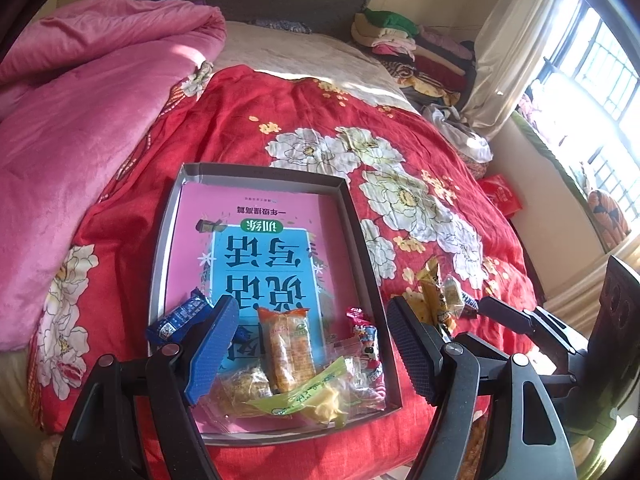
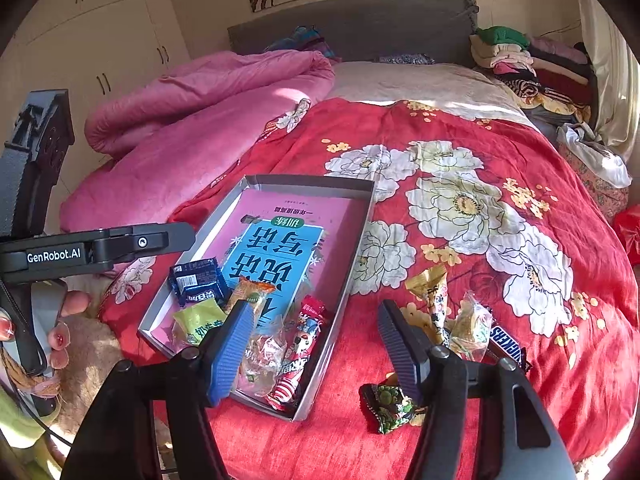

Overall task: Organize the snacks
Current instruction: 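Lift both open tools and move them to the loose snacks on the bed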

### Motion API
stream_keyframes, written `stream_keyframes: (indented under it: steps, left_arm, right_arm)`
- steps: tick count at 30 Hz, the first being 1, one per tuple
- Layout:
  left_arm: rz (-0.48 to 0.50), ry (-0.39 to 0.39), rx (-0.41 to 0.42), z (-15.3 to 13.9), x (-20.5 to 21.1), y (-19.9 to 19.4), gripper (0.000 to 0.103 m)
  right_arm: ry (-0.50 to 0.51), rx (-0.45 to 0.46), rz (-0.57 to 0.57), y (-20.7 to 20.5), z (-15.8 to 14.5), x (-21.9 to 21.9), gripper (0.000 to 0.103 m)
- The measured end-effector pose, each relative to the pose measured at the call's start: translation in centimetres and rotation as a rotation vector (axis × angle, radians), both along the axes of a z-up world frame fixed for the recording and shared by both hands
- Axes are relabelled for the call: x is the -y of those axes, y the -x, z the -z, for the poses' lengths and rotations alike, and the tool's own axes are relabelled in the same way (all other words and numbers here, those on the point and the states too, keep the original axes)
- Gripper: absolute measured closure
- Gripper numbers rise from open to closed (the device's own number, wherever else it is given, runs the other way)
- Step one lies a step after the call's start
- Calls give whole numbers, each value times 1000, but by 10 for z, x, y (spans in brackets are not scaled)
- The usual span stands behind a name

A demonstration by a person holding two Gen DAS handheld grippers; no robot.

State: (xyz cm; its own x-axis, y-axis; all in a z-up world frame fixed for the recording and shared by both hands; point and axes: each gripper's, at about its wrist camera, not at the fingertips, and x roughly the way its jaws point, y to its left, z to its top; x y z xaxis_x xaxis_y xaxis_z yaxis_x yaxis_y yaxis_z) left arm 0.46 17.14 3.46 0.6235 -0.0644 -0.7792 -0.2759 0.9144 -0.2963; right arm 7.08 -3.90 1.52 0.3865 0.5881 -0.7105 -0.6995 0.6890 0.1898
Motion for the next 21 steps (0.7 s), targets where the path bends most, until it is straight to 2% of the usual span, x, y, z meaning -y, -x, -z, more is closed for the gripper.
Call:
stream_keyframes:
  steps: [5, 9, 21]
  left_arm:
    - [21, -2, 12, -7, 9, -5, 25]
    - [35, -8, 23, -14, 15, -8, 25]
    - [57, -1, 39, -24, 23, -13, 25]
  right_arm:
    - [-23, 32, 46, -3, -9, 14, 37]
    - [-47, 38, 73, -8, -16, 24, 33]
    - [-84, 54, 154, -21, -29, 54, 31]
